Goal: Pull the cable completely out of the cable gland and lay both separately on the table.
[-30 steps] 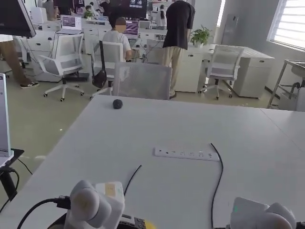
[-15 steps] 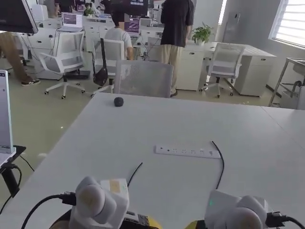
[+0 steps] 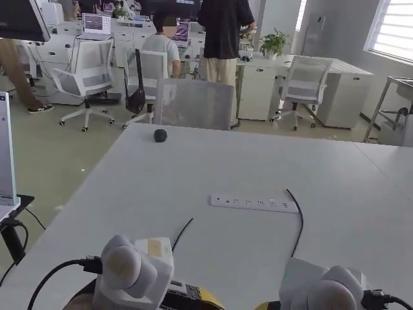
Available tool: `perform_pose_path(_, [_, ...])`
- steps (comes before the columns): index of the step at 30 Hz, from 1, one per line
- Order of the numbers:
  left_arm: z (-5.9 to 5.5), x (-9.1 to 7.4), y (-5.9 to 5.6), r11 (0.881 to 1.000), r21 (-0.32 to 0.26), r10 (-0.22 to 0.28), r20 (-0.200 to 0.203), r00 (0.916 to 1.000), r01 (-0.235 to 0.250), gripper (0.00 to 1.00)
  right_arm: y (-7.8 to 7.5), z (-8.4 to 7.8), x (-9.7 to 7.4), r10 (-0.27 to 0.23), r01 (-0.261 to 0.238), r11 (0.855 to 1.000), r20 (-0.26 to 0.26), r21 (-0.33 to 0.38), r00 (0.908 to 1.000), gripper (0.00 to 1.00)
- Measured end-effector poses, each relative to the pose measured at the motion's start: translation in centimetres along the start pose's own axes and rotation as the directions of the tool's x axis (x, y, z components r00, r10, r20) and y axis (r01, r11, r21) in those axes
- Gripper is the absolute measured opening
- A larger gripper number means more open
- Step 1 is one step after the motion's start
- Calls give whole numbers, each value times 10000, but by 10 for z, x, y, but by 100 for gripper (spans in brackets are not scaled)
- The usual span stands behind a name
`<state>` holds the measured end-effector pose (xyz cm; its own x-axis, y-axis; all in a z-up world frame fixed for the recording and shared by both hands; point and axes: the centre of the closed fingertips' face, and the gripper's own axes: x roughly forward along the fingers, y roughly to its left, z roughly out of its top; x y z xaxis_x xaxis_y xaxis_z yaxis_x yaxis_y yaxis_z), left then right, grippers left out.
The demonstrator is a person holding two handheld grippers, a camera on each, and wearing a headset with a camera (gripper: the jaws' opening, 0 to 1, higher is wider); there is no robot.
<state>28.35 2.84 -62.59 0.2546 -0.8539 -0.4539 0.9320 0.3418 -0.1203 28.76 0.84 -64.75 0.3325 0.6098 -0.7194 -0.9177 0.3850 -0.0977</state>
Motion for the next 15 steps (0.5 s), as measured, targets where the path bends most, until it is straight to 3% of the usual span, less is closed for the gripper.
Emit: perform_pose_path(15, [3, 3, 3, 10000, 85, 18, -94, 10000, -17, 15, -4, -7, 1, -30, 18, 9924, 95, 1234, 10000, 0])
